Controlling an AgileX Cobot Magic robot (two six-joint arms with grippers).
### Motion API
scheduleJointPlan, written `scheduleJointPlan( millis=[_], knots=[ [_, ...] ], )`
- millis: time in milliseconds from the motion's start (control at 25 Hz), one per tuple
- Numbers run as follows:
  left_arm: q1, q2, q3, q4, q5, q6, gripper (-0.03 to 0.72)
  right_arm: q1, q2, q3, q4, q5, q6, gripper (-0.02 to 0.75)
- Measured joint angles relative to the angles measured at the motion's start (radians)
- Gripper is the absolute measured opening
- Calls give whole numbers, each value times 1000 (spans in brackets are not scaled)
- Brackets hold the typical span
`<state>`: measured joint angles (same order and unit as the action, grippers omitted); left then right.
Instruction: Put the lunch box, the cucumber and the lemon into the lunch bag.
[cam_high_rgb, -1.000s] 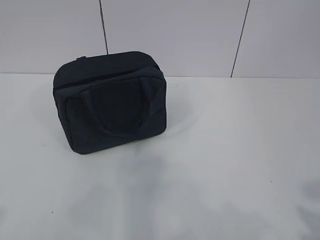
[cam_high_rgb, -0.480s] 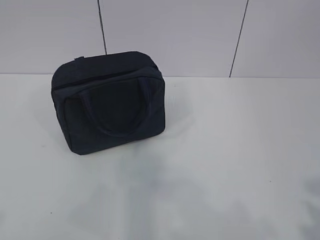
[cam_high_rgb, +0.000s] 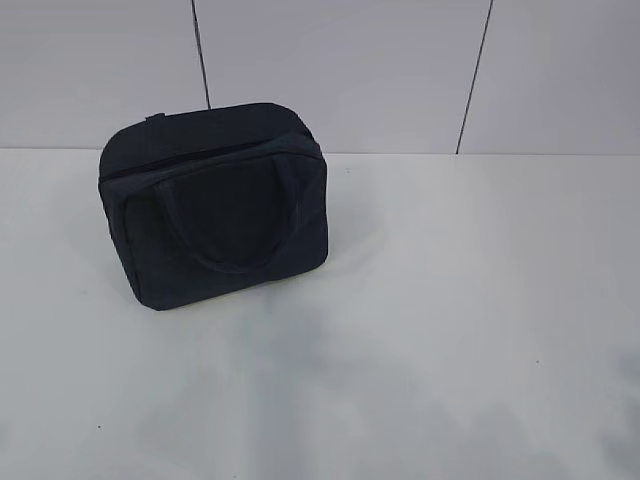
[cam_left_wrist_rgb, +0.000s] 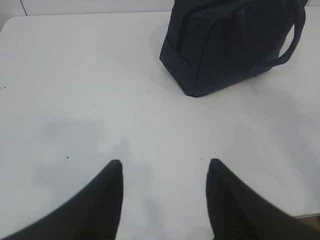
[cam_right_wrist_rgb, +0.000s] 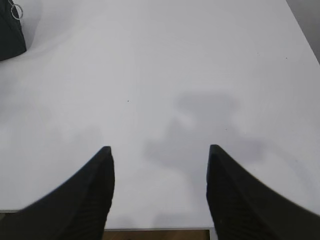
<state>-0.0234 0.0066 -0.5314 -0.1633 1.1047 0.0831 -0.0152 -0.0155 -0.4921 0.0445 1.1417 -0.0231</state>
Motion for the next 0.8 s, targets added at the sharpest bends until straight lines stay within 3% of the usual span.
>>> scheduleJointPlan(
  millis=[800],
  knots=[
    [0, 0, 0, 0, 0, 0, 351, -2, 0, 0, 0, 0, 0, 463]
  ],
)
